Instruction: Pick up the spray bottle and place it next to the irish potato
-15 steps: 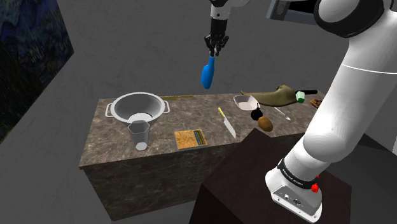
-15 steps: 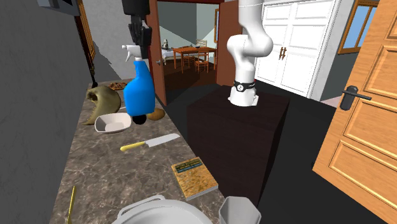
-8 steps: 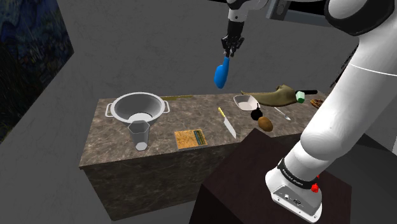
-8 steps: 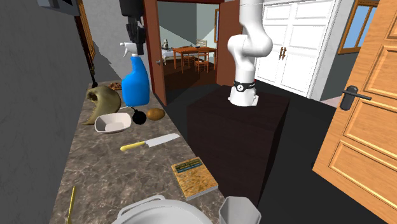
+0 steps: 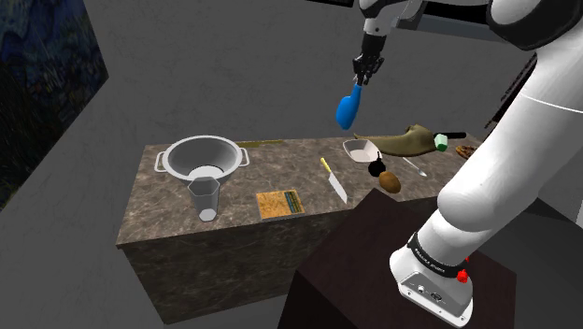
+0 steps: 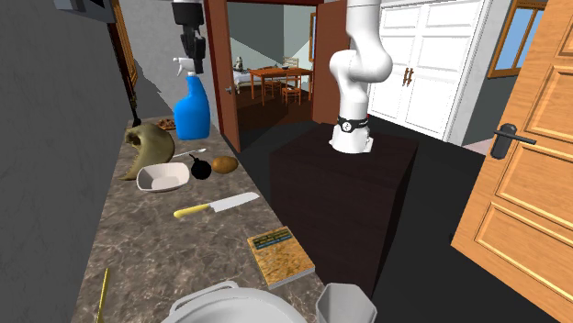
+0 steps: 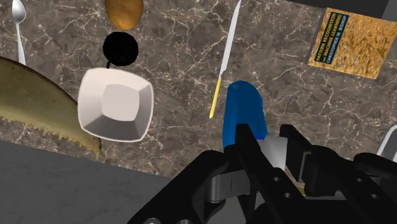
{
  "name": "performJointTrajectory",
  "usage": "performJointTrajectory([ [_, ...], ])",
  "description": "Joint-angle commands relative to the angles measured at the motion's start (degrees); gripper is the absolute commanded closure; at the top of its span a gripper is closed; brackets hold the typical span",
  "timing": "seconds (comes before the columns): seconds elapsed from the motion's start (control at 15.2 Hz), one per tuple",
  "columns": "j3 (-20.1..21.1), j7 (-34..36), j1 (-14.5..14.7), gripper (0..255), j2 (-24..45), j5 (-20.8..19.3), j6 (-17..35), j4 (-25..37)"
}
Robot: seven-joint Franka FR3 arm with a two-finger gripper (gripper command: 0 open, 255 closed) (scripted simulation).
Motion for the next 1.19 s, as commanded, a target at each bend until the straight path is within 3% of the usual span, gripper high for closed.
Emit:
performJointTrajectory([
  [0.0,-1.2,-2.7,-1.4,255,0.0,0.1,-0.1,0.2],
  [0.46,-5.3,-12.3,-6.6,255,1.9,1.0,0.1,2.3],
  [0.92,-9.2,-22.5,-12.7,255,6.9,3.6,-0.6,8.3],
  [1.12,-9.1,-22.5,-12.7,255,7.1,3.7,1.6,6.1],
])
